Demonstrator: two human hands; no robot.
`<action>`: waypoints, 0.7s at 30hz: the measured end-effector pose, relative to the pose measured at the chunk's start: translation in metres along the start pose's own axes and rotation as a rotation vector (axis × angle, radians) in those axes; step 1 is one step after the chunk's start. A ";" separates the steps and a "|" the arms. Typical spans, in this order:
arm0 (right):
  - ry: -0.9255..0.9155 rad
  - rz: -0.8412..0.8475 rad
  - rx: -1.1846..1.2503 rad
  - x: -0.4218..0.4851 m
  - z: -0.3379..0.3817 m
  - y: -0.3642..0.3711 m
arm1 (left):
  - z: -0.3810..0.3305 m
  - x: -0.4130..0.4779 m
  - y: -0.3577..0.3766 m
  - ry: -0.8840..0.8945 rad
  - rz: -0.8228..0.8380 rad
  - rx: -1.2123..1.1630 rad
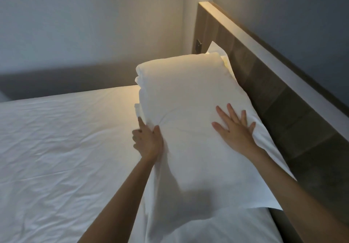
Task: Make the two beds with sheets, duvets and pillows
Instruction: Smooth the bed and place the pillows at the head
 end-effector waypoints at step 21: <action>0.089 0.077 -0.156 0.081 0.004 0.057 | 0.000 0.044 0.092 0.179 0.285 0.050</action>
Point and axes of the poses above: each hand's wrist, its own x-axis towards the middle knuckle, its own y-axis out of the palm, z = x × y, the point moved 5 cm from there along x, towards the middle knuckle, and after that the axes turned 12 degrees about -y, right-handed, at the moved point
